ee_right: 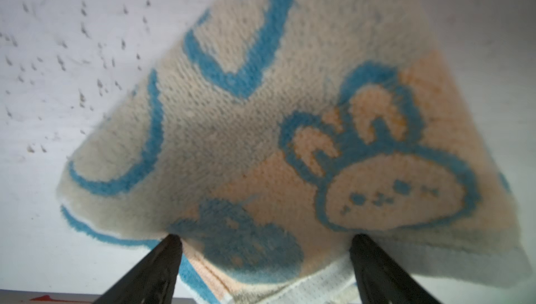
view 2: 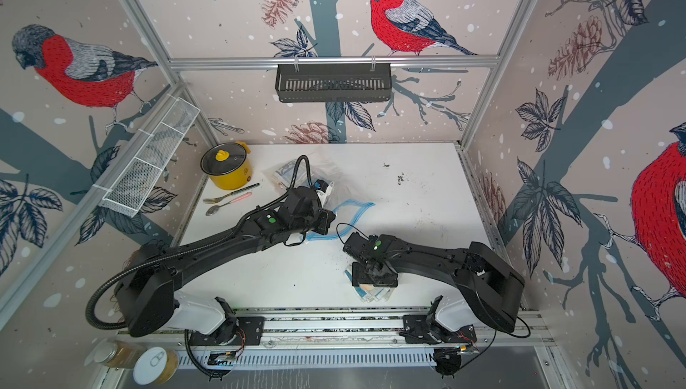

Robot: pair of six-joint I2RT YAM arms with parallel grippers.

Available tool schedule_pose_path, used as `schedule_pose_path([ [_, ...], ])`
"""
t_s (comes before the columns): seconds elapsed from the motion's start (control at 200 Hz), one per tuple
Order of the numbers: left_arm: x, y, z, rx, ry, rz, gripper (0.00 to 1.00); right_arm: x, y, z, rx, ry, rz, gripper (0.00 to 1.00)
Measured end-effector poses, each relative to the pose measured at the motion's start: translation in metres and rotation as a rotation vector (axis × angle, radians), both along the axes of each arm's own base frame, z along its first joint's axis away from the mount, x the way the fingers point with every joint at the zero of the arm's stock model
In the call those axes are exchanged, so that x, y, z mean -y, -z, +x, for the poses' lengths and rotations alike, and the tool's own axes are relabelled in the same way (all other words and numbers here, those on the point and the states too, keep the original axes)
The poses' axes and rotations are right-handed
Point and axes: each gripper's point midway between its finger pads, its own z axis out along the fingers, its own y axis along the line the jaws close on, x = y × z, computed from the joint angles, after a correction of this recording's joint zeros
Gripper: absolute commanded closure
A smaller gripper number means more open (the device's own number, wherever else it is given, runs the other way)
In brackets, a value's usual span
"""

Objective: Place the folded towel into the vacuum bag
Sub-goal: Move the towel to the center of the board, then pick up the towel from the center of the board.

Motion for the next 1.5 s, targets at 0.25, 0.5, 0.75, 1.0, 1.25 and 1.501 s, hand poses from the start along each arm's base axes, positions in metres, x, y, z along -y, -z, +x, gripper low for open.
schedule_pose_path([
  [0.25, 0.001, 0.001, -0.001, -0.008, 0.0, -0.007, 1.0, 0.024, -0.006, 0.048, 0.027, 0.178, 0.035, 0.08],
  [0.5, 0.0, 0.003, -0.001, -0.012, -0.001, -0.003, 1.0, 0.042, -0.048, 0.096, 0.207, 0.291, 0.111, 0.07],
  [0.75, -0.002, -0.002, 0.0, 0.01, -0.005, 0.002, 1.0, 0.069, -0.059, 0.082, 0.213, 0.455, 0.148, 0.07],
  [1.0, -0.001, 0.005, 0.001, 0.0, 0.001, 0.017, 1.0, 0.074, -0.027, 0.048, 0.054, 0.532, 0.145, 0.08],
  [1.25, 0.0, 0.014, 0.002, -0.017, 0.001, 0.033, 1.0, 0.067, -0.001, 0.046, -0.039, 0.529, 0.115, 0.13],
  [1.501, 0.001, 0.019, 0.003, -0.023, 0.0, 0.042, 1.0, 0.072, 0.01, 0.041, -0.098, 0.507, 0.05, 0.29],
])
